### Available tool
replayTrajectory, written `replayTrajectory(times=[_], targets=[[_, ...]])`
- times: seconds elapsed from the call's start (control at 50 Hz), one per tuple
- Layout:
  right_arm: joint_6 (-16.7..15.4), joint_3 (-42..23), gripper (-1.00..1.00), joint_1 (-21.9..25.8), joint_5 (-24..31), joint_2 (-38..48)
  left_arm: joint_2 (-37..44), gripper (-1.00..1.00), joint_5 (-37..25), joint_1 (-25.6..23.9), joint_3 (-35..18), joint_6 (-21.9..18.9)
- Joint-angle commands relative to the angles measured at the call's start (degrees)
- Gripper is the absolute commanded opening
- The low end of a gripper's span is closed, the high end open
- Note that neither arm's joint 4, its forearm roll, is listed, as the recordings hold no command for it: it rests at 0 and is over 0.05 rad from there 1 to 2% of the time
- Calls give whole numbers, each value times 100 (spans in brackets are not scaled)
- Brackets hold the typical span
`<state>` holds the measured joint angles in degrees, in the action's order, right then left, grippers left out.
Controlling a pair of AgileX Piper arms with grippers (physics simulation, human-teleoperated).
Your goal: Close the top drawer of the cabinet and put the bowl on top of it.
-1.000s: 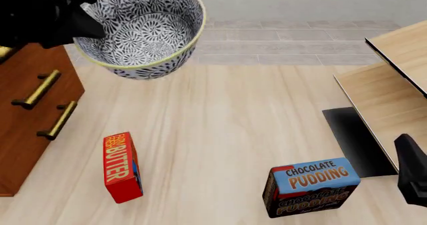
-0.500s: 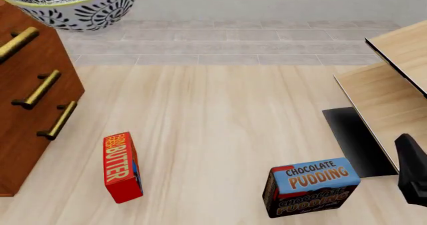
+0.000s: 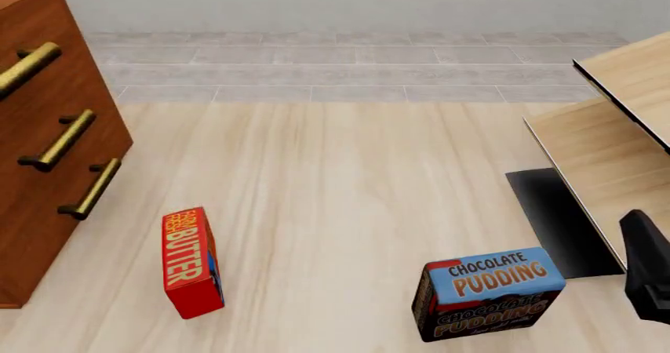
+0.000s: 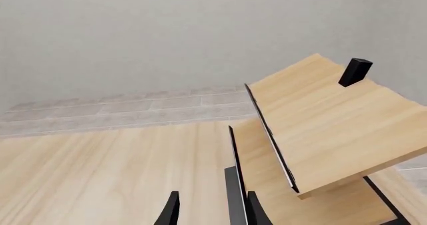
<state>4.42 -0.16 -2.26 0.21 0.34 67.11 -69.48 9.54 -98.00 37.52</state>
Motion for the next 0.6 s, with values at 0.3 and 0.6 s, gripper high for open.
replayTrajectory(times=[0.3, 0.6], targets=[[-33, 7, 100, 55, -8, 50, 398, -100, -42, 1784, -453, 192], [-50, 5, 100, 67, -30, 93, 659, -100, -42, 2485, -709, 225]])
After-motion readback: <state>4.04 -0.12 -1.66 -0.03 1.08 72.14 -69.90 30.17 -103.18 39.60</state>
